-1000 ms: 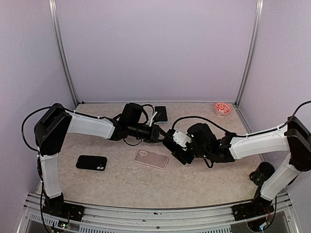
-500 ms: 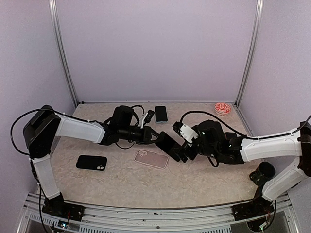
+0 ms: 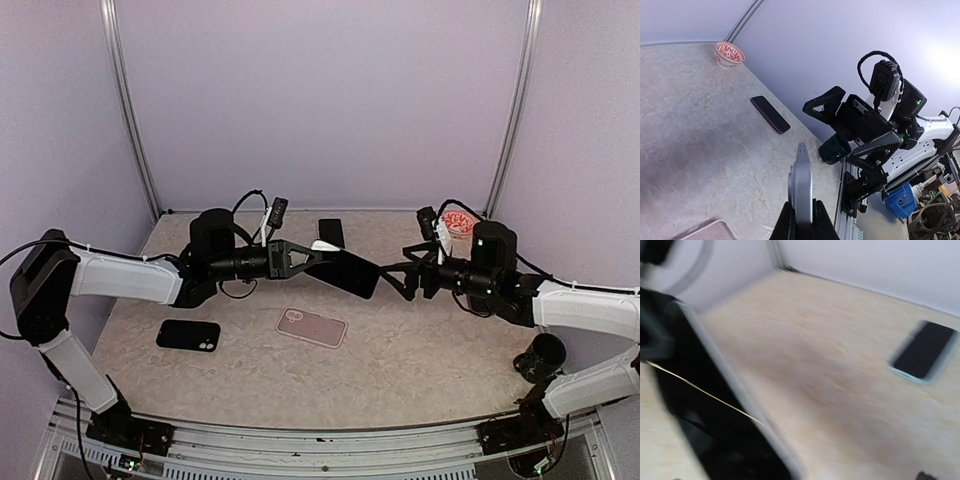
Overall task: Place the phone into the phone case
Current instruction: Pass from the left arm to the right
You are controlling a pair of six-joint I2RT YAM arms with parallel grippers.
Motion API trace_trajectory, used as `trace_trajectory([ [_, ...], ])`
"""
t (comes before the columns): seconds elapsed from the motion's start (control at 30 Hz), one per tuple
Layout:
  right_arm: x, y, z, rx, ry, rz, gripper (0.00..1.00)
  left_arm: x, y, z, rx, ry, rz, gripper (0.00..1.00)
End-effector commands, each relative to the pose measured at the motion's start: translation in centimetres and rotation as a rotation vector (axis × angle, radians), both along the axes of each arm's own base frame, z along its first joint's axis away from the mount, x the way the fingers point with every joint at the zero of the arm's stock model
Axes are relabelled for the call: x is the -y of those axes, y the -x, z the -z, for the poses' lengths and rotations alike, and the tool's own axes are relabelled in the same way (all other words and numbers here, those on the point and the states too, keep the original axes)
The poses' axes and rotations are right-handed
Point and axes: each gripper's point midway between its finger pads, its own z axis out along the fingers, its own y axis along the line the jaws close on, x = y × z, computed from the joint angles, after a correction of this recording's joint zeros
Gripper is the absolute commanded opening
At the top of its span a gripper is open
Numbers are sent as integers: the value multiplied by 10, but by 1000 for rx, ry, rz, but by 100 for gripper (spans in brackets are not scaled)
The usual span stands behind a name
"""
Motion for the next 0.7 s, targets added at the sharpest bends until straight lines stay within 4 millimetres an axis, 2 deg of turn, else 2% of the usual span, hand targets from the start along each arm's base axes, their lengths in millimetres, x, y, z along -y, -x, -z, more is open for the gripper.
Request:
trace_trajectory([
  [0.0,-10,36,-41,-1,-203,-196,99,-11,6,-49,109,142,-9,0],
  [0.07,-10,40,-50,-7,-250,-218,99,-14,11,-56,120,168,-2,0],
  [0.17,-9,37,-58,-36,-297,-212,99,-18,19,-68,145,227,18,0],
  [0.37,-21,37,-56,-126,-357,-287,99,-26,32,-84,173,324,46,0],
  [0.67,-37,52,-63,-229,-464,-465,95,-22,38,-89,205,339,55,0],
])
